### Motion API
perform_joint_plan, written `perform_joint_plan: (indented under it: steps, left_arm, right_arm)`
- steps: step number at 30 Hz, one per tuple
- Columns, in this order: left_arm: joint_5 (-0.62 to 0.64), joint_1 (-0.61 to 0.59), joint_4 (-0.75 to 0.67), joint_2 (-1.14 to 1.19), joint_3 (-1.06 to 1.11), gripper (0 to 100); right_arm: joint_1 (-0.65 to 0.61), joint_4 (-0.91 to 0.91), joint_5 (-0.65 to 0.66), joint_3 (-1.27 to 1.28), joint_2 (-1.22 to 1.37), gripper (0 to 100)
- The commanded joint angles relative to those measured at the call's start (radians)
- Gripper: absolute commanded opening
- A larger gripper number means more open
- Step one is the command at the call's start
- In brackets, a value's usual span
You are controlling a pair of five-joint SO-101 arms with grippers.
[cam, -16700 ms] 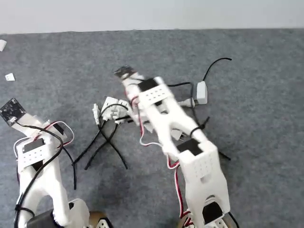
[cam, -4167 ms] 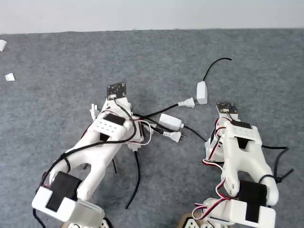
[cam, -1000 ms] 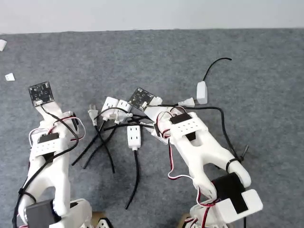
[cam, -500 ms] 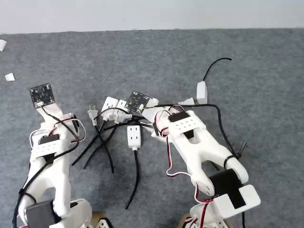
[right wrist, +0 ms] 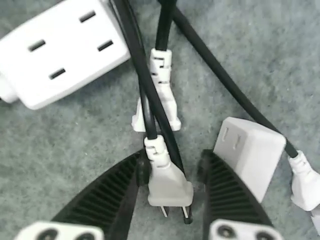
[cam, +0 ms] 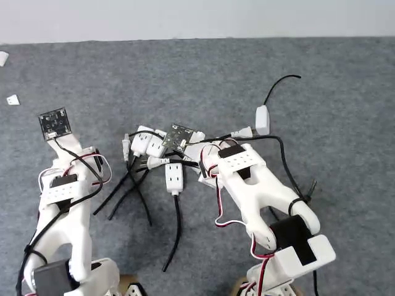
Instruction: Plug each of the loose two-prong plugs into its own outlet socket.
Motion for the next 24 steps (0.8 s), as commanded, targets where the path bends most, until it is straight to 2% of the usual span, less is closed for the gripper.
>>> perform_joint_plan:
  steps: [1,7,15,19,24]
  left_arm:
    - [-0.011,-0.003,-0.029,-0.037,-0.01,10]
    - [-0.009,-0.003,-0.029,-0.037,-0.01,10]
    - [-0.003,-0.003,-0.029,-0.037,-0.016,10]
    - [-0.003,-0.003,-0.028,-0.037,-0.018,10]
    - [-0.002,0.0,0.031,-0.028,-0.051,10]
  right_arm:
    - [-0.002,0.001,0.012,-0.035,-0.008,11.7]
    - [-0.007,0.027,-0.009,-0.035,-0.044,0.5]
    - [-0.005,0.117,-0.242,-0.029,-0.257,0.8]
    - [-0.013,0.183,-0.284,-0.032,-0.315,0.8]
    - [-0.065,0.3,-0.42,-0.112,-0.404,0.8]
